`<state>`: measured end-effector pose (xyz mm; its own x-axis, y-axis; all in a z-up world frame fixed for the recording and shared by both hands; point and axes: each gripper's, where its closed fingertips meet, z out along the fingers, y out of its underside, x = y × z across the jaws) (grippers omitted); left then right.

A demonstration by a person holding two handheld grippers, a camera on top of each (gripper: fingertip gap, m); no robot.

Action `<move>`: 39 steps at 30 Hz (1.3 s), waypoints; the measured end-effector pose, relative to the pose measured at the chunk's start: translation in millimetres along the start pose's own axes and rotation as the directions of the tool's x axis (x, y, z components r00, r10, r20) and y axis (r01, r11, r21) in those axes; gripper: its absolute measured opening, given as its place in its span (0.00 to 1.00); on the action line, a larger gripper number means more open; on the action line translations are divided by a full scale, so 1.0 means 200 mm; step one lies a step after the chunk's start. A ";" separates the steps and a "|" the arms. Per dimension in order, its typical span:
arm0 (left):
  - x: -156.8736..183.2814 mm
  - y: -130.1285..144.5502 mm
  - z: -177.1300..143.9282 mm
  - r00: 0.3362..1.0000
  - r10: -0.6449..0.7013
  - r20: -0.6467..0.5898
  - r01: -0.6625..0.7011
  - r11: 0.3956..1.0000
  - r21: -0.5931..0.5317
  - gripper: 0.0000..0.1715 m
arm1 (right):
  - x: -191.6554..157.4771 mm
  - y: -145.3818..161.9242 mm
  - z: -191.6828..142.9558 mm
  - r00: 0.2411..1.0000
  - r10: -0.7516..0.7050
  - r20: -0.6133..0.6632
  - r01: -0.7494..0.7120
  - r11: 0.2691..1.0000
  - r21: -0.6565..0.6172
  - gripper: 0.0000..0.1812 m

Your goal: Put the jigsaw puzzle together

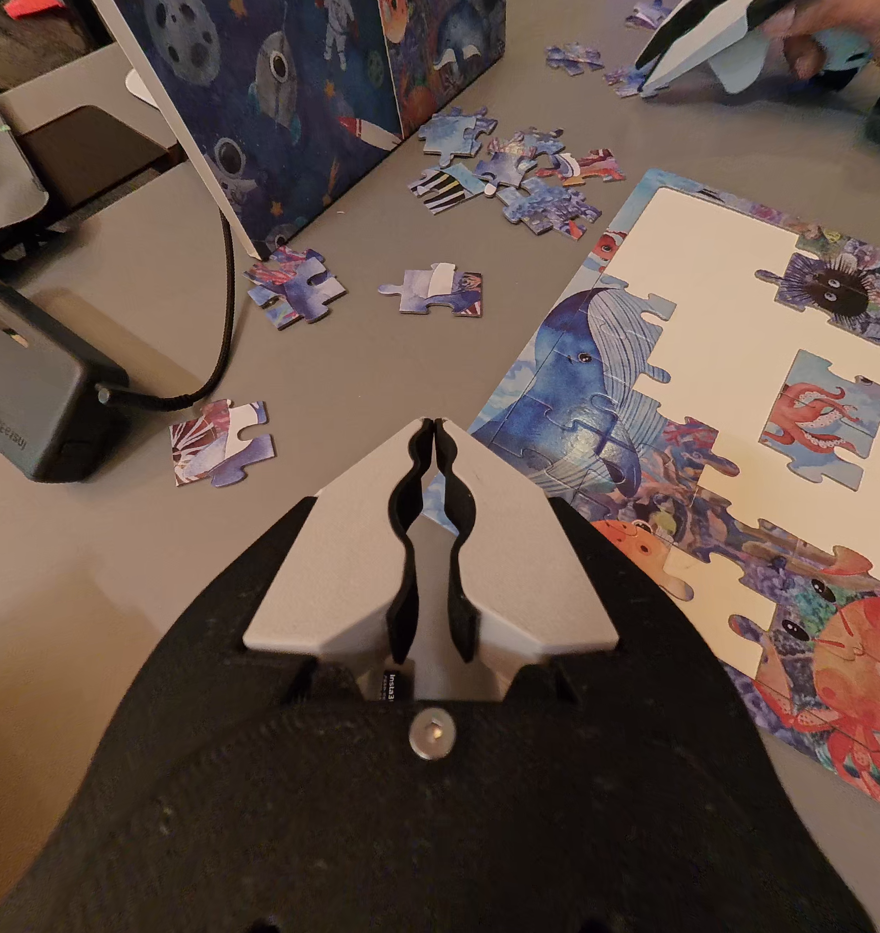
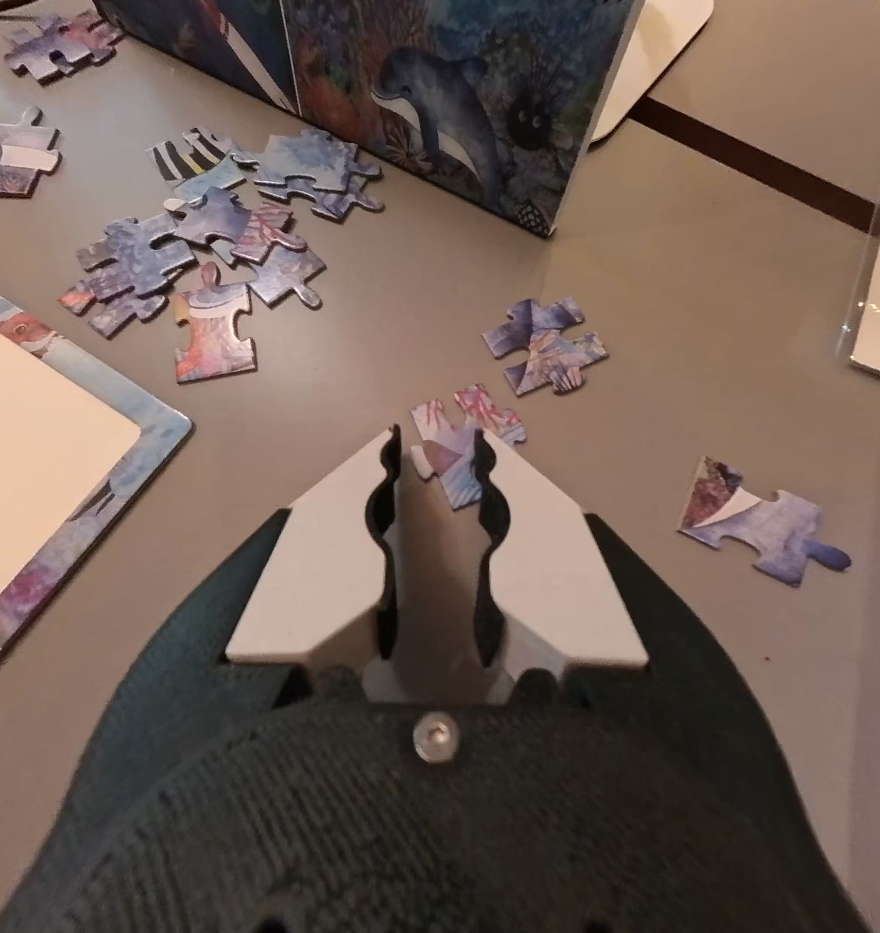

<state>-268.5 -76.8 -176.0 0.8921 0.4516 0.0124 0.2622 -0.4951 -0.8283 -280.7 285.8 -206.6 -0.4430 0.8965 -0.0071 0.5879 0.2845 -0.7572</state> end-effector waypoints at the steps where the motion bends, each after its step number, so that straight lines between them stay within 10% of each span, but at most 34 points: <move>1: 0.00 0.00 0.00 1.000 0.001 0.000 -0.001 1.000 0.000 0.00 | 0.02 0.01 -0.01 1.000 -0.005 -0.025 0.005 1.000 -0.014 0.15; 9: 0.01 0.00 0.00 1.000 0.009 0.001 -0.009 1.000 -0.008 0.00 | 0.24 0.09 -0.10 0.977 0.029 -0.211 -0.043 0.997 -0.063 0.15; 15: 0.00 0.01 0.01 1.000 0.012 0.003 -0.012 1.000 -0.018 0.00 | 0.03 -0.02 -0.05 0.993 0.117 0.019 -0.118 0.993 0.030 0.24; 26: 0.01 0.02 0.01 1.000 0.016 0.004 -0.016 1.000 -0.023 0.00 | 0.39 0.16 -0.20 0.925 0.110 -0.364 -0.153 0.984 -0.091 0.18; 31: 0.01 0.03 0.02 1.000 0.023 0.007 -0.023 0.999 -0.035 0.00 | 0.22 -0.02 -0.16 0.963 0.251 -0.101 -0.239 0.964 0.115 0.24; 39: 0.01 0.03 0.02 0.999 0.032 0.013 -0.032 0.999 -0.037 0.00 | 0.21 0.01 -0.04 0.947 0.246 -0.207 -0.235 0.969 0.075 0.48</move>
<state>-267.3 -75.7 -182.6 0.8954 0.4448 -0.0215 0.2471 -0.5363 -0.8071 -292.2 327.0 -203.3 -0.1346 0.9892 -0.0575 0.6236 0.0395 -0.7808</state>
